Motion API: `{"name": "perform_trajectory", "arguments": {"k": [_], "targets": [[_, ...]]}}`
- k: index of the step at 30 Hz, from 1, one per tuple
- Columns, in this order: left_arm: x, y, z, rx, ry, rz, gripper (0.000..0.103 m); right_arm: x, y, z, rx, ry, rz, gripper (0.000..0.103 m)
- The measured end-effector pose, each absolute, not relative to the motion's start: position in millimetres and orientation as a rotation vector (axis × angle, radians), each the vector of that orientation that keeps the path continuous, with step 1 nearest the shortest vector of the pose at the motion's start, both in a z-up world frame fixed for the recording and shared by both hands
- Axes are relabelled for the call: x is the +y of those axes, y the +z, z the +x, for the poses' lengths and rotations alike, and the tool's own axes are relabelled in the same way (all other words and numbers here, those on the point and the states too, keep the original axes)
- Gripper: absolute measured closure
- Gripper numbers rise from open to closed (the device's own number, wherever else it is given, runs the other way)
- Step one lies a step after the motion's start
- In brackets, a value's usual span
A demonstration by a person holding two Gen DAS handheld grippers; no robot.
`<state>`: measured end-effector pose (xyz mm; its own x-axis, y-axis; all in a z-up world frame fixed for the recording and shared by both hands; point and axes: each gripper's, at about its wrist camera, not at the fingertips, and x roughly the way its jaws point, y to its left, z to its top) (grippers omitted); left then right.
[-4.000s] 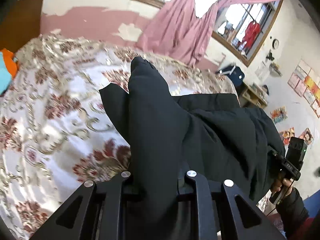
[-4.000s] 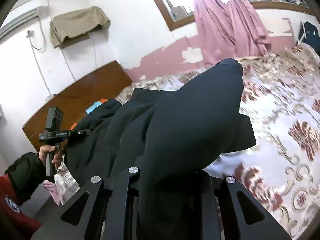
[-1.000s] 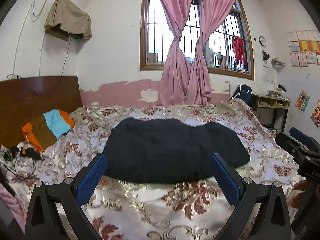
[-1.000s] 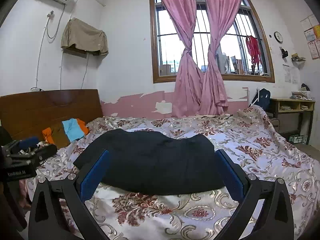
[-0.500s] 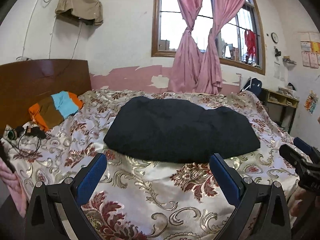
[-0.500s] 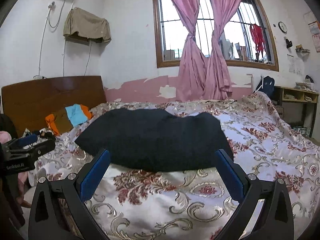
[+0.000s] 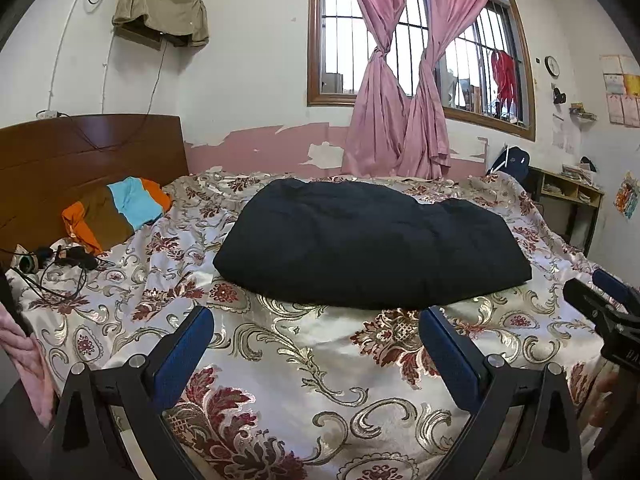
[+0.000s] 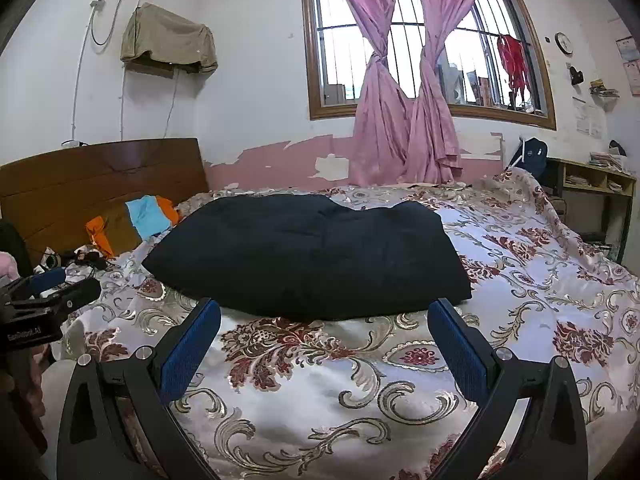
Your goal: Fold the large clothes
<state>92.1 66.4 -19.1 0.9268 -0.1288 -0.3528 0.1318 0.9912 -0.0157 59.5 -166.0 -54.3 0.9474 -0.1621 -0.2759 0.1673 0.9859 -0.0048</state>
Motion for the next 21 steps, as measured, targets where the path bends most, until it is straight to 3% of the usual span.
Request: {"name": "perform_trajectory", "arguments": {"k": [21], "targets": [[59, -45, 100, 0.319, -0.132, 0.024, 0.0, -164, -71, 75, 0.314, -0.222, 0.005, 0.001]]}}
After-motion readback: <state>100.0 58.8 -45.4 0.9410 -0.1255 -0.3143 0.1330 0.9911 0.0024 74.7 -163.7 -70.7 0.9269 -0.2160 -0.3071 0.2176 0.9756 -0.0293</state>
